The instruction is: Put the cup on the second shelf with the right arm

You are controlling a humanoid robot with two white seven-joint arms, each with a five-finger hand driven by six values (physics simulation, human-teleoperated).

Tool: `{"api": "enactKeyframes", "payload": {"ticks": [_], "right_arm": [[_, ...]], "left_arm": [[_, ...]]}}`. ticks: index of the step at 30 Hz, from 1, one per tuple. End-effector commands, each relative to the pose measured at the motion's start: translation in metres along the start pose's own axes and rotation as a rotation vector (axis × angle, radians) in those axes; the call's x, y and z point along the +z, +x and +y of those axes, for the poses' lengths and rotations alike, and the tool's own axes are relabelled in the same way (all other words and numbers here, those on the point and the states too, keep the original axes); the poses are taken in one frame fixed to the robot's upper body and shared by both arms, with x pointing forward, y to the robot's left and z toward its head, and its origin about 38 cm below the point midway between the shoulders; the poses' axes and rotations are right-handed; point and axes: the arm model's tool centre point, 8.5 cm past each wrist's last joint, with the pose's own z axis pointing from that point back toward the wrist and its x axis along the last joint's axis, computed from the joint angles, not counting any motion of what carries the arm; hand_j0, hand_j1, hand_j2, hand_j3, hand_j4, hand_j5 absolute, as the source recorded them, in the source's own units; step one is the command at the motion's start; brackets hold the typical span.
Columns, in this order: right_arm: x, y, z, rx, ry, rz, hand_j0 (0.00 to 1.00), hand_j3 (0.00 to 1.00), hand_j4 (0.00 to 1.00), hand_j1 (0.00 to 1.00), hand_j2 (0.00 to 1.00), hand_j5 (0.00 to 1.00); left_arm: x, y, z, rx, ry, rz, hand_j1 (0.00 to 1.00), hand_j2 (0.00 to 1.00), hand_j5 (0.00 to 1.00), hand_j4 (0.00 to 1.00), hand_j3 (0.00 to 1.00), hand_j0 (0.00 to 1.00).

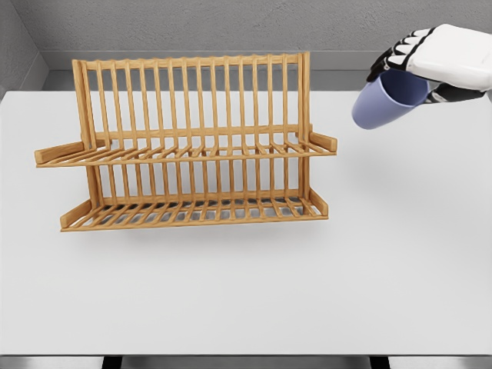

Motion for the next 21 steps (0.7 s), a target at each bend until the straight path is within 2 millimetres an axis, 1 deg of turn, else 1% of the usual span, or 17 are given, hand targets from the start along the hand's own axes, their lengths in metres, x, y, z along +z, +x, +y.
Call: {"api": "enactKeyframes", "payload": {"ticks": [1,3,8,17,19,21], "right_arm": [[-0.001,0.004,-0.003,0.006,-0.007,-0.01,0.68,0.68,0.68,0.68,0.68,0.68],[-0.003,0.01,-0.009,0.024,-0.019,-0.025,0.67,0.67,0.67,0.67,0.67,0.67],[-0.005,0.021,-0.015,0.05,-0.03,-0.054,0.66,0.66,0.66,0.66,0.66,0.66],[-0.005,0.025,-0.022,0.071,-0.046,-0.07,0.66,0.66,0.66,0.66,0.66,0.66],[-0.011,0.03,-0.026,0.077,-0.066,-0.094,0.66,0.66,0.66,0.66,0.66,0.66],[-0.012,0.031,-0.026,0.078,-0.067,-0.099,0.66,0.66,0.66,0.66,0.66,0.66]], "left_arm": [[0.0,0.0,0.0,0.001,0.0,-0.001,1.0,1.0,1.0,1.0,1.0,1.0],[0.0,0.0,0.0,0.001,0.0,0.001,1.0,1.0,1.0,1.0,1.0,1.0],[0.0,0.0,0.0,-0.001,0.0,0.0,1.0,1.0,1.0,1.0,1.0,1.0],[0.0,0.0,0.0,0.001,0.0,-0.001,1.0,1.0,1.0,1.0,1.0,1.0],[0.0,0.0,0.0,-0.001,0.0,0.0,1.0,1.0,1.0,1.0,1.0,1.0],[0.0,0.0,0.0,0.001,0.0,-0.001,1.0,1.0,1.0,1.0,1.0,1.0]]}}
